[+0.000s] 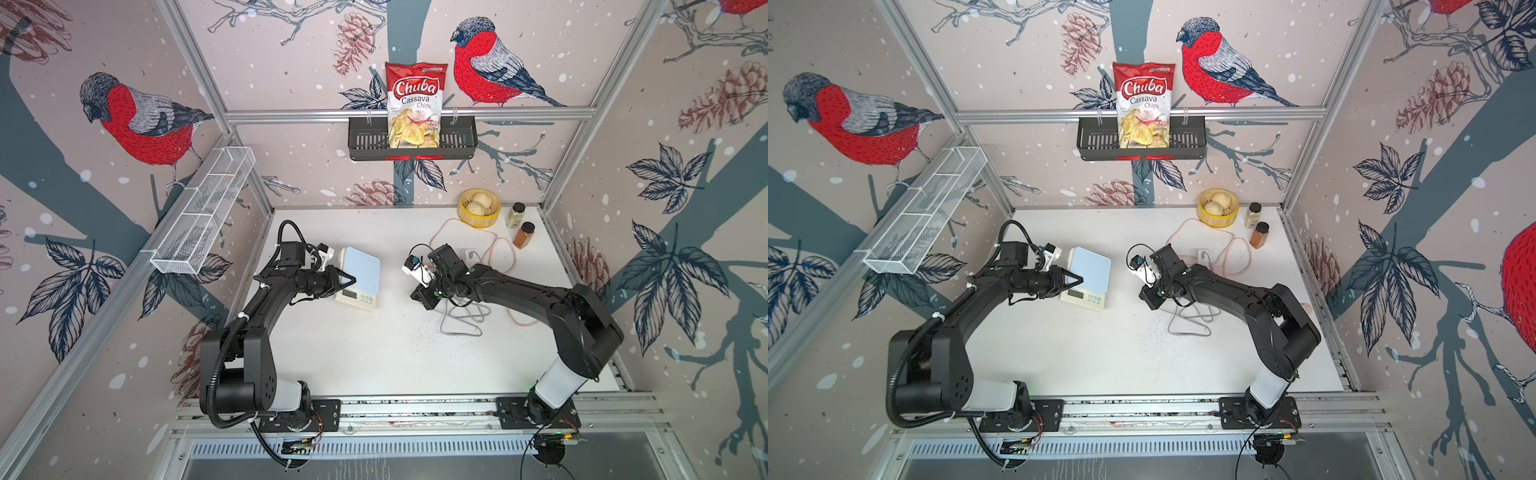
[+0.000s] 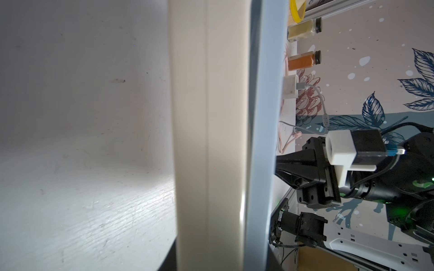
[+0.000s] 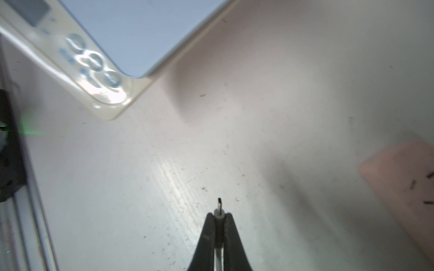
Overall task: Charge the electronic scale
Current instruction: Pick up the charging cable from the center of the board, then place the electronic scale at the center of the board.
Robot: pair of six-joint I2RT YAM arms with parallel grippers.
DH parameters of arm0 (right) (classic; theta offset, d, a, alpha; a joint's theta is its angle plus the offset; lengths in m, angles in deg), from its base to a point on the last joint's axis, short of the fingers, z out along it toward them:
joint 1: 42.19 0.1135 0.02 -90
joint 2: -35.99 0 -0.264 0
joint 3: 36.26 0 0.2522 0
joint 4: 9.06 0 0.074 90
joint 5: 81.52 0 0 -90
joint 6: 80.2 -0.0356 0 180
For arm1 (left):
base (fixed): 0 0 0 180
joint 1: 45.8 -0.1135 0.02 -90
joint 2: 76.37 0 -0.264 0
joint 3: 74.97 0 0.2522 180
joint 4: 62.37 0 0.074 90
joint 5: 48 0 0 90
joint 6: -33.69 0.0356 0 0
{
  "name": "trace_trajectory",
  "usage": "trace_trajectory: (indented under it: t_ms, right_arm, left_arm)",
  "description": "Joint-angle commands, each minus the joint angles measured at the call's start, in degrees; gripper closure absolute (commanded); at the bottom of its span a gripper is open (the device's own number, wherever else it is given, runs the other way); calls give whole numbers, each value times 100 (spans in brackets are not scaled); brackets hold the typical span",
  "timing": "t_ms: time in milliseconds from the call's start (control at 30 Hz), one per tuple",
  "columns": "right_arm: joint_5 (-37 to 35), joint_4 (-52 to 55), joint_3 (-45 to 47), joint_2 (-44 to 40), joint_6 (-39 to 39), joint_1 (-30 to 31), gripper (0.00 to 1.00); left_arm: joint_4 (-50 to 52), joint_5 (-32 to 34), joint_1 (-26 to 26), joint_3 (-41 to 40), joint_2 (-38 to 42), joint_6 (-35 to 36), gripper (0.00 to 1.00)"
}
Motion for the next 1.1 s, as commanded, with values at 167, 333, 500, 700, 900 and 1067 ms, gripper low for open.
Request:
trace_trajectory:
  t_ms: [167,333,500,700,900,1067]
  right_arm:
    - [1811,-720,44,-389,17,-58,100]
    - [2256,-636,-175,-186,-20,-76,100]
    - [2696,-362,-282,-159,214,-114,100]
    - [3089,-204,-287,-409,248,-249,100]
    - [3323,-215,-456,-400,160,-166,100]
    - [3303,-315,-546,-352,42,-114,100]
  left_arm:
    - [-696,-707,-11,-293,194,-101,76]
    - [-1063,-1104,32,-457,271,-245,77]
    - [-475,-1759,25,-53,401,408,79]
    - [-213,-2519,28,451,384,579,81]
    - [318,-2879,60,895,292,965,82]
    - [399,-2838,94,823,279,1027,83]
